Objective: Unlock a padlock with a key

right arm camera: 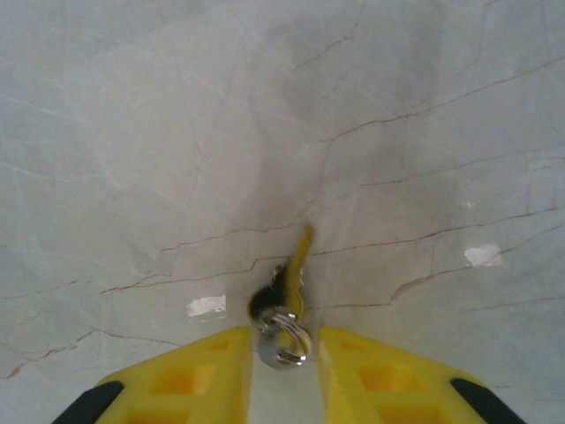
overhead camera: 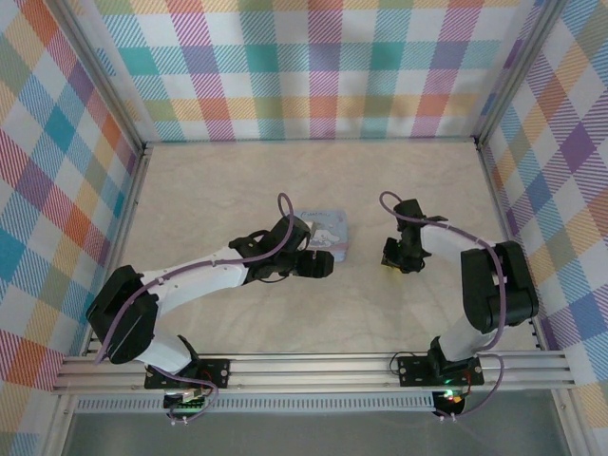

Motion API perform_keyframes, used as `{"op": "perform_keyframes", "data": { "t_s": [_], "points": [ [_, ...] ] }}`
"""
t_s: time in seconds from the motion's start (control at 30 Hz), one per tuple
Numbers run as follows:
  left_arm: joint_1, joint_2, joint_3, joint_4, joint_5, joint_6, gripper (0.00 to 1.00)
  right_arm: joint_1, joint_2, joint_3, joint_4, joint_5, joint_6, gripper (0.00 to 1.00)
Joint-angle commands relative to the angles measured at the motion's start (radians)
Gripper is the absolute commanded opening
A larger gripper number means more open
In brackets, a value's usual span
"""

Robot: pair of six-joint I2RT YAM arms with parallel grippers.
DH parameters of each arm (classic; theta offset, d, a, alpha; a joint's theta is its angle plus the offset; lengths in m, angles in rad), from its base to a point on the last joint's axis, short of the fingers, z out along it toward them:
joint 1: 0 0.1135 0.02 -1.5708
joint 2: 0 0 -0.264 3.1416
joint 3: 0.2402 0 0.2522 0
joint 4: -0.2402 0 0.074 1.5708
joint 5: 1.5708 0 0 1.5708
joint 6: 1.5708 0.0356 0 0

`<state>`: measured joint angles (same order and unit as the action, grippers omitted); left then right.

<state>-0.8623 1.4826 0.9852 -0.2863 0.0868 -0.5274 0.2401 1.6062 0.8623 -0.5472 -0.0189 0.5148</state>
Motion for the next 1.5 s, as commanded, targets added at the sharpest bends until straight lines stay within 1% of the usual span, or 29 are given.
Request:
{"op": "perform_keyframes", "data": {
  "t_s": [0.0,0.1,0.27,0.3,0.43,0.77,1.03,1.07,1.1,1.13,1.23,1.37,1.47],
  "points": [
    [-0.016,0.008,0.03,-0.001,-0.001,0.008,0.82,-0.004,0.033,0.009,0.018,-0.006,0.001,0.2],
    [-0.016,0.01,0.032,-0.001,0.0,0.009,0.82,-0.004,0.034,0.006,0.02,-0.011,-0.002,0.1],
    [-0.017,0.026,0.036,-0.001,0.009,0.009,0.82,-0.004,0.016,0.008,0.011,-0.003,-0.018,0.0],
    [-0.015,0.029,0.036,0.03,0.011,0.008,0.82,-0.004,0.008,0.009,0.008,-0.001,-0.022,0.0],
    [-0.015,0.029,0.032,0.04,0.007,0.005,0.82,-0.004,-0.033,0.016,-0.01,0.008,-0.035,0.0],
    [-0.009,-0.021,0.021,0.047,-0.061,-0.015,0.83,-0.004,-0.208,0.084,-0.08,-0.018,-0.08,0.0],
    [0.045,-0.099,0.018,0.078,-0.046,-0.028,0.86,-0.004,-0.328,0.208,-0.142,-0.115,-0.115,0.0],
    [0.057,-0.11,0.016,0.088,-0.037,-0.027,0.87,-0.004,-0.336,0.231,-0.153,-0.136,-0.12,0.0],
    [0.066,-0.121,0.018,0.094,-0.034,-0.032,0.94,-0.004,-0.341,0.257,-0.164,-0.159,-0.125,0.0],
    [0.074,-0.131,0.02,0.101,-0.032,-0.034,0.97,-0.003,-0.344,0.28,-0.176,-0.176,-0.126,0.0],
    [0.108,-0.159,0.028,0.126,-0.003,-0.038,1.0,-0.003,-0.349,0.354,-0.209,-0.239,-0.133,0.0],
    [0.133,-0.18,0.049,0.16,0.044,-0.022,1.0,-0.001,-0.349,0.438,-0.244,-0.335,-0.136,0.0],
    [0.133,-0.18,0.085,0.159,0.091,0.042,1.0,0.001,-0.335,0.502,-0.274,-0.428,-0.139,0.0]
  ]
}}
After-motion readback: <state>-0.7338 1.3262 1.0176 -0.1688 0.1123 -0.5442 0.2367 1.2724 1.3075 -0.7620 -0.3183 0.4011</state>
